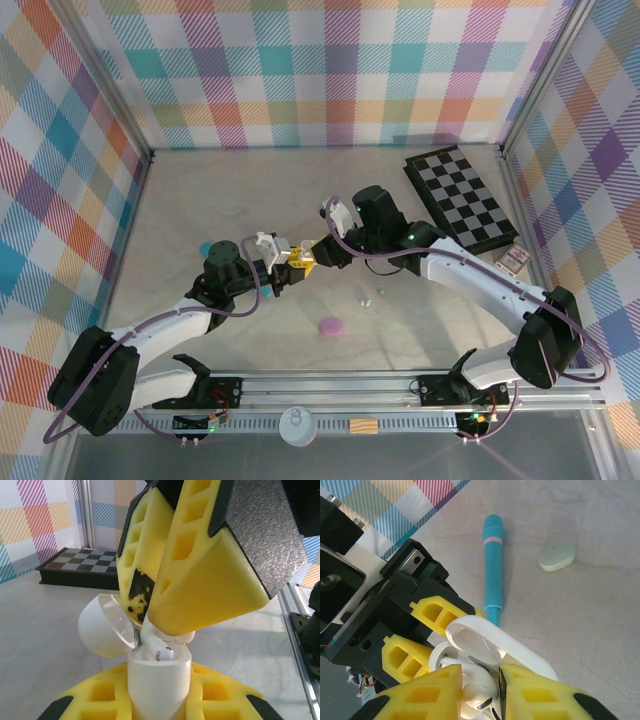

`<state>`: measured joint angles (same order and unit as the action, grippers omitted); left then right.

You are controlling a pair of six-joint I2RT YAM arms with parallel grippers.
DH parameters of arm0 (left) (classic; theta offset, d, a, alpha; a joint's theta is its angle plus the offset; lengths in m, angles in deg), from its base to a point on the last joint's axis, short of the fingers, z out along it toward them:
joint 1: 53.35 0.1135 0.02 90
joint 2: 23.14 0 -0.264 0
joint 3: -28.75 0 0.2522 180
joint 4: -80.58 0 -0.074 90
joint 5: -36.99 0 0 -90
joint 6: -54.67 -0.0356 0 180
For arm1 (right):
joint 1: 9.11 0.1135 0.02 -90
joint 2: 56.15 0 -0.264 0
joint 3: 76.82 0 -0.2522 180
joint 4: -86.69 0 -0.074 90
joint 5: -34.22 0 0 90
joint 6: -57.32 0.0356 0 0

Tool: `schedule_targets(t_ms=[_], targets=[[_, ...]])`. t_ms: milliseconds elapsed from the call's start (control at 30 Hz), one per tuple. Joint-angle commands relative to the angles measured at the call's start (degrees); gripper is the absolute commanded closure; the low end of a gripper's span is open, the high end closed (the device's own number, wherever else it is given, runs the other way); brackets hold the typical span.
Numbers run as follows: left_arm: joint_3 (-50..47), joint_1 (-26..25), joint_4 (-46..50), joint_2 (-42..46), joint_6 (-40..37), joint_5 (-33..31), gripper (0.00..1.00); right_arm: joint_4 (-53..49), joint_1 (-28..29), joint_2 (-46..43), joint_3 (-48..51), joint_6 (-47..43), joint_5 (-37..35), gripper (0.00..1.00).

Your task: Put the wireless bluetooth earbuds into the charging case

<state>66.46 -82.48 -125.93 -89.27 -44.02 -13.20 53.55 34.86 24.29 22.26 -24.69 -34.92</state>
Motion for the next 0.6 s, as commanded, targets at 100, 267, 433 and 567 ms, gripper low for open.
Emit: schedule_targets(t_ms=[100, 267, 433, 567], targets=[[0.76, -0.41, -2.39, 2.08, -1.33, -0.17, 1.0, -2.44, 0.51, -0.01, -1.12, -1.62, -0.97, 0.78], [0.75, -0.41, -1.09, 2.24, -1.81, 0.15, 1.0, -2.15, 0.52, -0.9, -1.67, -2.46, -3.58, 0.79], [0.99, -0.4, 0.01, 2.15, -2.15, 0.52, 1.0, -4.18, 0.47, -0.58, -3.56, -5.85, -6.05, 0.8], [1.02, -0.41, 0.26, 1.97, -1.91, 0.62, 1.0, -5.7, 0.64, -0.21, -5.2, -9.42, -7.54, 0.81]])
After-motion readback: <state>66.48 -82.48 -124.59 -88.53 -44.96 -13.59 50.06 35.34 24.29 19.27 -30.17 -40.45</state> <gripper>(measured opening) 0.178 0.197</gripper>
